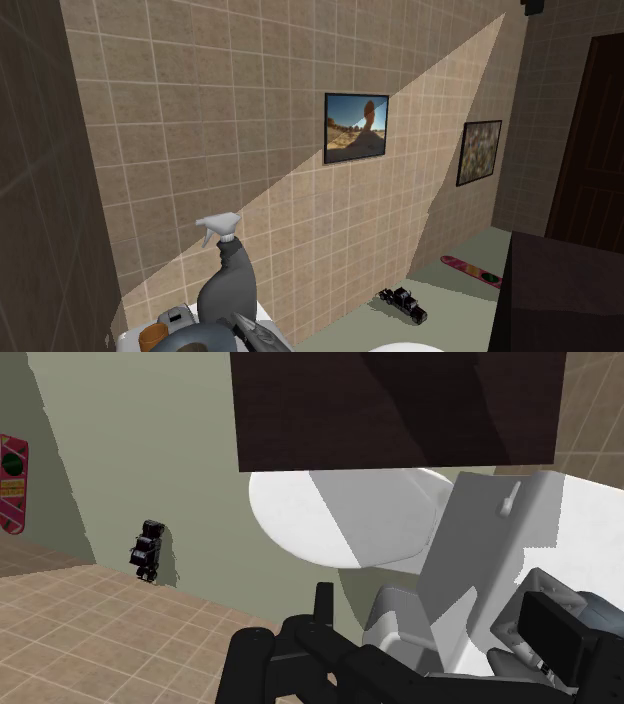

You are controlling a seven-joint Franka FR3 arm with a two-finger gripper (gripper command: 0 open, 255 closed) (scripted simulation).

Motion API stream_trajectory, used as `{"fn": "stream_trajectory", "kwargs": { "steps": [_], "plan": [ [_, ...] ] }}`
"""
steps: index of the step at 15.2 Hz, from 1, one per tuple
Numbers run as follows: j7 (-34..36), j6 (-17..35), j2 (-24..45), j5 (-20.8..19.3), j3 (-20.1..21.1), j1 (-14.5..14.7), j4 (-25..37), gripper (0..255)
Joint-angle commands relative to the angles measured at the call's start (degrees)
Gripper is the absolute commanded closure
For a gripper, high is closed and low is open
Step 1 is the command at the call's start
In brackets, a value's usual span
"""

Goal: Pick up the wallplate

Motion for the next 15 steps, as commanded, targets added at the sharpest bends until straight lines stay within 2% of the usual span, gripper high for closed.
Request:
{"fn": "stream_trajectory", "kwargs": {
  "steps": [1, 8, 15],
  "plan": [
    [0.0, 0.0, 0.0, 0.0, 0.0, 0.0, 0.0, 0],
    [10.4, 9.6, 5.6, 2.2, 9.6, 1.8, -4.5, 0],
    [21.7, 19.1, 16.3, 1.6, 19.3, 2.2, -4.7, 0]
  ]
}}
